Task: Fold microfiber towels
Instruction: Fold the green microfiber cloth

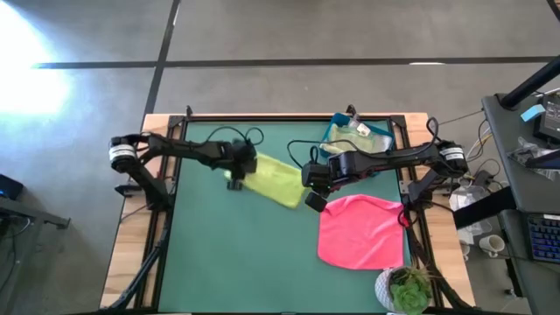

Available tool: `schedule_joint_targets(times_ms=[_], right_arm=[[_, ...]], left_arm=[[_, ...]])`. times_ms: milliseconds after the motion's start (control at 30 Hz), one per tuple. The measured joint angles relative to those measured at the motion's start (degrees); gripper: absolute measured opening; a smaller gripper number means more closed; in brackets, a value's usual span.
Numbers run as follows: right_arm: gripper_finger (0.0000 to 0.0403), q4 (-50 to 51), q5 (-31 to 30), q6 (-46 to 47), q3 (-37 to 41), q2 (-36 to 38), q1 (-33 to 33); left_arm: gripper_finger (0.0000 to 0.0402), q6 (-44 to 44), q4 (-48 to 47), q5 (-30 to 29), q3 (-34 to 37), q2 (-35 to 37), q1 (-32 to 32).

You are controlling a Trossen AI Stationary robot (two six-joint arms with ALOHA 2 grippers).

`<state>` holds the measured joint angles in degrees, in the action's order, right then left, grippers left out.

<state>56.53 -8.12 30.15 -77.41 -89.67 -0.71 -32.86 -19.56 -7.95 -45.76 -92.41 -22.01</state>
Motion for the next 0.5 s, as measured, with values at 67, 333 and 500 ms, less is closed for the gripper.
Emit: schedule_joint_targets(times_ms=[67, 333, 500], right_arm=[[0.0063, -0.2, -0.2, 0.0, 0.0, 0.0, 0.0], [0.0063, -1.4, -4.0, 0.0, 0.0, -0.1, 0.0], [0.0063, -1.6, -4.0, -0.1, 0.0, -0.1, 0.2]], left_arm=[[0.0120, -2.9, 0.6, -5.7, -0.4, -0.2, -2.4], [0.0120, 1.7, -4.4, -17.6, -6.6, 1.9, -7.0], [0.0120, 18.3, -3.3, 2.4, -8.0, 5.5, -4.4]])
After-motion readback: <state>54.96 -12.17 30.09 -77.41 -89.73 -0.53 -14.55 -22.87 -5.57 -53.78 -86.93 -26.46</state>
